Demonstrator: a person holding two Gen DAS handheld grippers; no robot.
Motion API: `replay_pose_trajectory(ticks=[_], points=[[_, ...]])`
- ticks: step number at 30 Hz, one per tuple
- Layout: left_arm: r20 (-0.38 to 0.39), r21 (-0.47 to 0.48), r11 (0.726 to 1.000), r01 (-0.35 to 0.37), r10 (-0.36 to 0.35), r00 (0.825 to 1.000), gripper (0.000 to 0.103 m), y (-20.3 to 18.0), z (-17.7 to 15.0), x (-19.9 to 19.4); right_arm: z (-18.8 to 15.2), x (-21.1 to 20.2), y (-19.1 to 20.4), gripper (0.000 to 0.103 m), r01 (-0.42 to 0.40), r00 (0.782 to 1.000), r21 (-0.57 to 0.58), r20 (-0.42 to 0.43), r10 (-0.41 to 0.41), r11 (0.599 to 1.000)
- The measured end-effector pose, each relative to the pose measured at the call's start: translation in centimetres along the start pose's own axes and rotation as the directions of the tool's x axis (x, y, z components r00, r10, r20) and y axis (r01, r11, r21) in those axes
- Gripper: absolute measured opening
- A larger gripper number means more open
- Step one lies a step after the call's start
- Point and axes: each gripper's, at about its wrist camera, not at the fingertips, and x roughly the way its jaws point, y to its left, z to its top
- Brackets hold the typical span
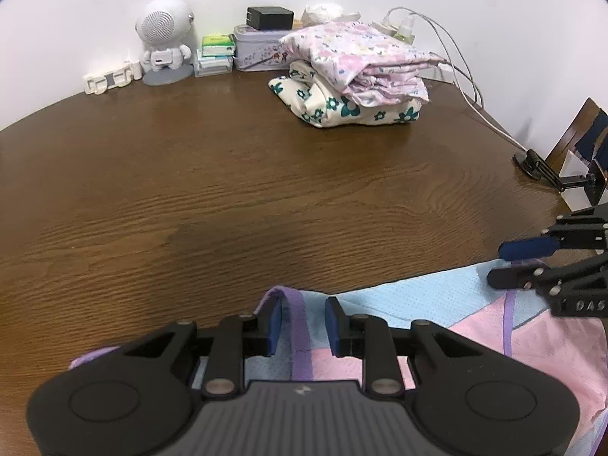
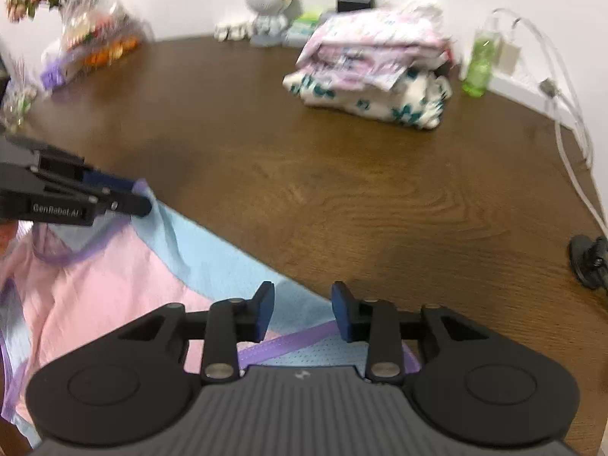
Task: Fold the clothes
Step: 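Lift the held hem with both tools and fold it over toward the collar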
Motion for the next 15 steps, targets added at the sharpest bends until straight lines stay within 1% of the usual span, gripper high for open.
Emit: replay_pose_trajectory(ticks=[1,2,3,4,7,10,12,14,15], points=[[0.000,0.008,1.000,0.001,-0.001,1.000,0.001,-0.2,-0.1,0.1,-0.1,0.2,0.2,0.030,0.008,1.000,-0.015,-0.007,-0.008,1.000],[0.003,0.018,1.000,-0.004,0.004,1.000,0.001,-0.3,-0.1,0.1,-0.2,0.5,0.4,0.027,0.016,1.000,-0.029,-0.014,-0.016,0.999],[0.007,0.022,1.000,-0.017,0.016,1.000,0.000,-0.5,-0.2,0.1,-0.2,0.7,0.6,0.007,0.023,1.000,-0.043,-0.020,-0.024,0.999],[0.018,0.024,0.999,-0.026,0.026,1.000,0.000,-0.6,-0.2,-0.1,-0.2,0.7,0.6,0.000,0.028,0.999,-0.050,-0.019,-0.029,0.998],[0.063,0.022,0.999,-0.045,0.043,0.997,0.000,-0.6,-0.1,-0.8,0.0,-0.1,-0.2,0.000,0.023,1.000,-0.009,0.018,-0.023,1.000],[0.063,0.016,0.998,-0.068,0.067,0.996,0.000,-0.4,0.1,-0.7,0.0,0.1,-1.0,0.000,0.026,0.999,0.036,0.032,-0.027,0.999],[0.047,0.023,0.997,-0.071,0.070,0.996,0.006,-0.4,-0.1,-0.5,0.1,0.1,-1.6,0.002,0.025,0.999,0.068,0.042,-0.028,0.997],[0.036,0.027,0.997,-0.070,0.069,0.997,0.030,-0.3,-0.5,-1.0,-0.3,-0.1,-2.4,0.012,-0.017,0.998,0.132,0.058,0.009,0.991],[0.044,0.032,0.997,-0.071,0.069,0.997,0.046,-0.2,-0.8,-1.6,-0.6,-0.8,-2.5,0.027,-0.039,0.996,0.154,0.081,0.026,0.987]])
